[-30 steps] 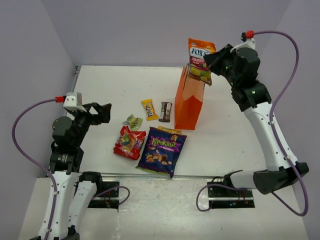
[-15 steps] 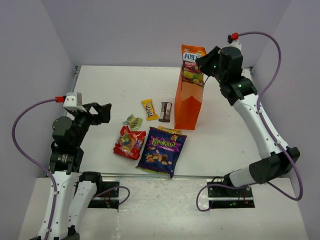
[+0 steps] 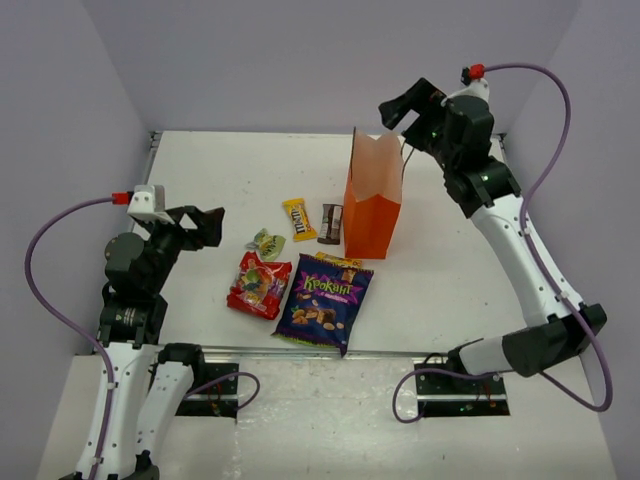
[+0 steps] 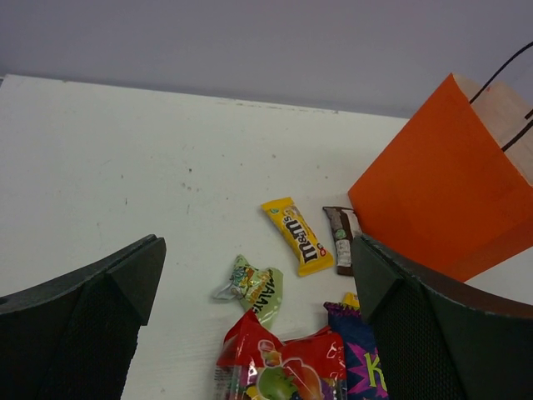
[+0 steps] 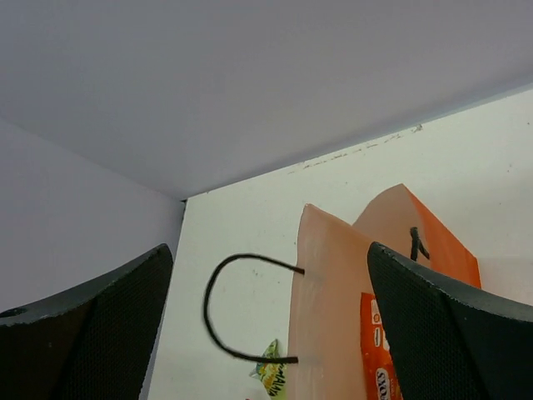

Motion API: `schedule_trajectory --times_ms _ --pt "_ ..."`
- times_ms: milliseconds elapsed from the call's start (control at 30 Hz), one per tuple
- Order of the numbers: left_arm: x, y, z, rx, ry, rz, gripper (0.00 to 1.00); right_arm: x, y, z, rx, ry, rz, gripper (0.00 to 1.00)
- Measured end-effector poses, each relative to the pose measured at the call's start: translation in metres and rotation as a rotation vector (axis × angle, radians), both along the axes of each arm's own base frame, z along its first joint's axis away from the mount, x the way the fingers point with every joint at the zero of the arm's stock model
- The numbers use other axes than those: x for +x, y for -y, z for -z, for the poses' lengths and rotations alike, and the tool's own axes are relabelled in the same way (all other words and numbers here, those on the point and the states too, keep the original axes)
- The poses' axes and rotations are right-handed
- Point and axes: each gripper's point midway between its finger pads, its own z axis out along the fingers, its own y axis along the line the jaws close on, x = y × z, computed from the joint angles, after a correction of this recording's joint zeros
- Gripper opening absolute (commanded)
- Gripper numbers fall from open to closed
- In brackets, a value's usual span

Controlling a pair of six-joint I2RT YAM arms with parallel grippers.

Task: Place the snacks into the paper bag

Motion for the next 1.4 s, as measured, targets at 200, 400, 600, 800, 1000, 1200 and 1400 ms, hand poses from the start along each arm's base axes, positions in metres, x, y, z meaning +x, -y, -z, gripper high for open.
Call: schedule_trajectory --times_ms 200,400,600,800,1000,1200,1400 --pt "0.002 0.003 0.001 -0.001 -0.002 0.018 1.00 -0.048 0.009 -0.015 0.013 0.062 -0.048 0.99" --pt "0.022 0.009 0.021 -0.002 -0.085 0.044 1.00 -0.112 0.027 -0.013 0.025 0.126 -0.086 0.99" --pt "0.058 0.019 0.067 -0.017 -0.303 0.089 1.00 -0.156 0.035 0.004 0.006 0.144 -0.136 0.99" --pt "0.079 0.022 0.096 -0.039 -0.442 0.081 1.00 -0.173 0.037 0.049 -0.049 0.066 -0.173 0.99" --pt "0.101 0.046 0.107 -0.047 -0.517 0.091 1.00 -0.183 0.038 0.073 -0.085 0.013 -0.201 0.99" --pt "0.119 0.074 0.132 -0.065 -0.585 0.080 1.00 -0.186 0.034 0.078 -0.106 0.004 -0.235 0.99" --pt "0.157 0.088 0.172 -0.092 -0.664 0.037 1.00 -0.192 0.034 0.084 -0.124 -0.015 -0.257 0.99"
